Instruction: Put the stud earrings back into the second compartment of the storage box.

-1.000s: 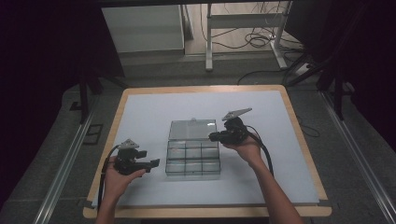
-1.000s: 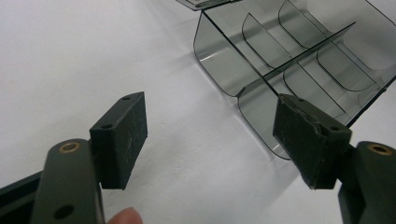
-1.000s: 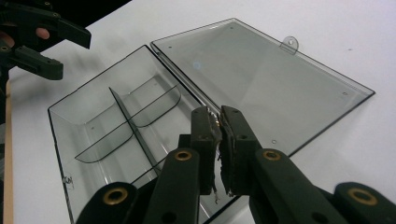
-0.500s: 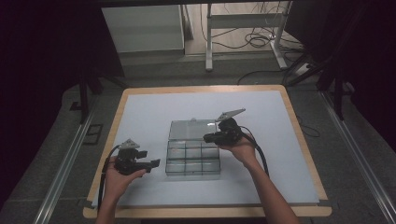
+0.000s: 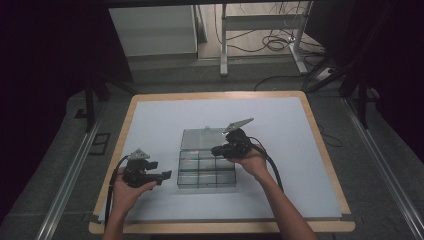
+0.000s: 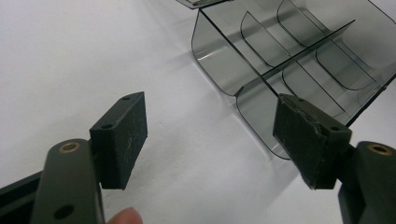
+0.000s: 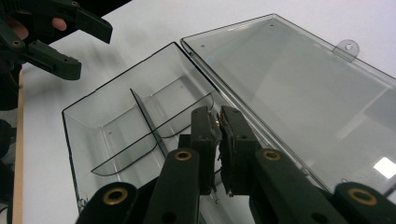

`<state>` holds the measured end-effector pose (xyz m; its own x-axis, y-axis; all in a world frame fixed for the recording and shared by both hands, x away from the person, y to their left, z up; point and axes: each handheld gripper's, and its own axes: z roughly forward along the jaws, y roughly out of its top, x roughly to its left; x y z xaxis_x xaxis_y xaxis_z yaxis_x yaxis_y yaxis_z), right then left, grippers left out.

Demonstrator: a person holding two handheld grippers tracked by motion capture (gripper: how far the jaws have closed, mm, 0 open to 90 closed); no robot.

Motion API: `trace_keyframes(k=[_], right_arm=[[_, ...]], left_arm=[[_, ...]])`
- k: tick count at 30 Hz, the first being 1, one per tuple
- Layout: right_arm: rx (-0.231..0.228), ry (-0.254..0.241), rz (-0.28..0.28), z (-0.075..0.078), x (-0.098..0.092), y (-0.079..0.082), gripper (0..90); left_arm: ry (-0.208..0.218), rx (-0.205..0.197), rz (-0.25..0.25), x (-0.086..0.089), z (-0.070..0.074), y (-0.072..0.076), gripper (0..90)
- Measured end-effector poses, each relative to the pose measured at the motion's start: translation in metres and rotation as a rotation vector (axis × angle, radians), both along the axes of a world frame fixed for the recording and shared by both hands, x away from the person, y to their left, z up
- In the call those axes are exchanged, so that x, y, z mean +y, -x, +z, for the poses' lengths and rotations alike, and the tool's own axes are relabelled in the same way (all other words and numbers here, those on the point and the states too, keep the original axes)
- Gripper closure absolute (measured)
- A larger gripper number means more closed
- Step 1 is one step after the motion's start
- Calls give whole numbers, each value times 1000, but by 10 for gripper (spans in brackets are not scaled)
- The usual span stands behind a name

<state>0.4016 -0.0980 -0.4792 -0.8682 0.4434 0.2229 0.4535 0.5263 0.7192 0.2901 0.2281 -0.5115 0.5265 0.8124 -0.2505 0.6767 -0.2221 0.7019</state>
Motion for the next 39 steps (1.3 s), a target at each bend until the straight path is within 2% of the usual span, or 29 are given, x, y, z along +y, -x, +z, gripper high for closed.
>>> trace_keyframes(k=[23, 36, 37, 39], right_arm=[[10, 44, 33, -11, 19, 2, 830], [13, 72, 49, -18, 28, 3, 829], [16, 73, 49, -19, 29, 3, 805], [10, 88, 53, -19, 30, 4, 693]], left_arm=[[-8, 12, -6, -3, -4, -1, 266], [-1, 7, 1, 0, -3, -1, 266], [-1, 8, 1, 0, -3, -1, 266], [-1, 8, 1, 1, -3, -1, 266]])
